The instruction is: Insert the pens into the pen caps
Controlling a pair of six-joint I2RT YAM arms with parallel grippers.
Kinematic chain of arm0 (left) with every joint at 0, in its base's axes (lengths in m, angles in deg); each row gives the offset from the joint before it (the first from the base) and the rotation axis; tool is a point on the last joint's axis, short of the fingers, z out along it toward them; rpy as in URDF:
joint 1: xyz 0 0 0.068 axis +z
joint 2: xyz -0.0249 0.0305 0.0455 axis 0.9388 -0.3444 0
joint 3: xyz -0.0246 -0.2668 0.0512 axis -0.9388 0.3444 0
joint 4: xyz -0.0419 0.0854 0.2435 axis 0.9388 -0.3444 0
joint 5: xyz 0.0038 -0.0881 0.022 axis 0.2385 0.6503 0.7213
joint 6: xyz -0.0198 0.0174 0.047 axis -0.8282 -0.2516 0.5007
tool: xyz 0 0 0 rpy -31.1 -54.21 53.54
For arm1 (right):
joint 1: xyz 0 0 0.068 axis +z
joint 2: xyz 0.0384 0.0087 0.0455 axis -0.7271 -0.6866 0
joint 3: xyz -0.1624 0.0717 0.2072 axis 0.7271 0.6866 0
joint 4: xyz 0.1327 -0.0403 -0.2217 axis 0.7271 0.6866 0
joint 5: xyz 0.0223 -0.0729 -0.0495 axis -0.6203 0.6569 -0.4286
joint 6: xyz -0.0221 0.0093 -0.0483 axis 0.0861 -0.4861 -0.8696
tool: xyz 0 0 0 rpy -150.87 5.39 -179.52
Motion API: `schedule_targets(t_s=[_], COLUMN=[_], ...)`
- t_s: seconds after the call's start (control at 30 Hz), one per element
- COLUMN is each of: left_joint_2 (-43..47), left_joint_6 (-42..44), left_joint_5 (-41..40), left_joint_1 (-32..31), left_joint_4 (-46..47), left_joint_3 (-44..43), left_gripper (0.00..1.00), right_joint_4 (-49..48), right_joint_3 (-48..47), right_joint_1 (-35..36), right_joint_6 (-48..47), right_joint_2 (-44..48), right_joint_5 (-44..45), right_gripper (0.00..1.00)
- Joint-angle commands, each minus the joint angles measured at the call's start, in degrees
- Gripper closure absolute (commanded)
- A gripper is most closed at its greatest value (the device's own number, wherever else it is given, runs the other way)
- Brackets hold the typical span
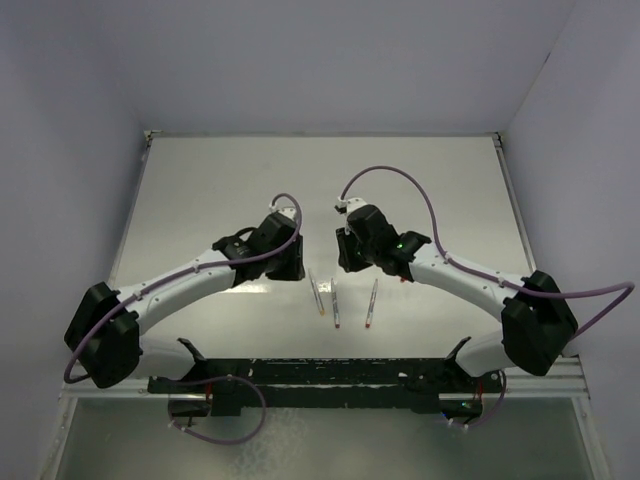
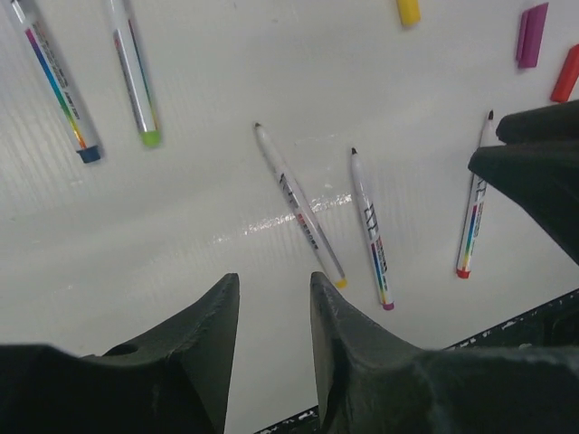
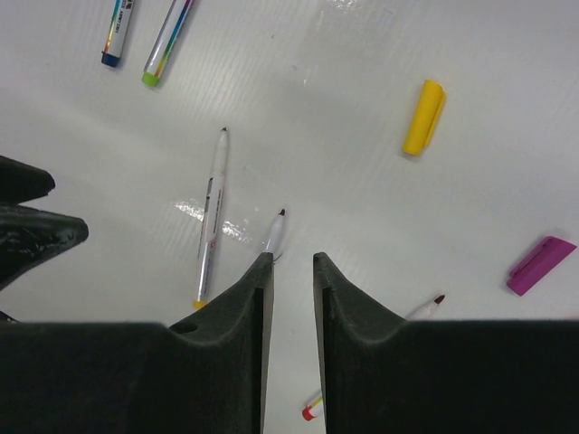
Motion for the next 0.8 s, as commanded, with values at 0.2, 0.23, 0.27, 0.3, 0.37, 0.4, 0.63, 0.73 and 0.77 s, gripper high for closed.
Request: schedule_targets(t_s=[0.2, 0.23, 0.27, 0.3, 0.37, 0.4, 0.63, 0.73, 0.77], left_joint_2=[-4.1, -4.9, -5.5, -6.1, -7.5, -8.3, -13.3, -14.6, -15.1], left_joint_6=[-2.8, -2.9, -3.0, -3.2, -3.4, -3.6, -5.4, -5.5, -5.5], left_joint_5=[-1.7, -1.7, -1.6, -1.7, -2.1, -2.3, -3.6, -3.7, -3.9], left_joint_1=[-4.8, -5.1, -5.5, -5.9, -6.8, -7.2, -8.6, -8.8, -8.8], left_joint_4=[2.4, 2.6, 2.8, 3.1, 3.7, 3.8, 4.0, 4.0, 4.0], left_joint_3=[-0.3, -0.4, -0.6, -0.7, -1.0, -1.4, -3.2, -4.1, -4.4], left_gripper=[0.55, 0.54, 0.53, 0.51, 0.50, 0.49, 0.46, 0.44, 0.44], right_joint_4=[5.7, 7.7, 9.3, 10.3, 10.6, 10.3, 11.3, 12.1, 12.4], right_joint_3=[0.5, 0.4, 0.7, 1.2, 3.2, 4.3, 8.8, 9.6, 9.8], right_joint_1=[-0.1, -0.4, -0.8, -1.2, -2.4, -2.7, -3.1, -3.2, -3.1], right_joint_6=[9.9, 11.7, 13.4, 14.9, 16.8, 17.3, 18.4, 18.7, 18.7], right_joint_2=[4.3, 5.2, 6.2, 7.4, 10.5, 12.4, 22.2, 24.9, 25.7], right_joint_5=[17.9, 20.8, 23.3, 24.9, 25.7, 25.7, 25.3, 25.2, 25.1], right_gripper=[0.77, 0.76, 0.76, 0.75, 0.75, 0.74, 0.74, 0.74, 0.73])
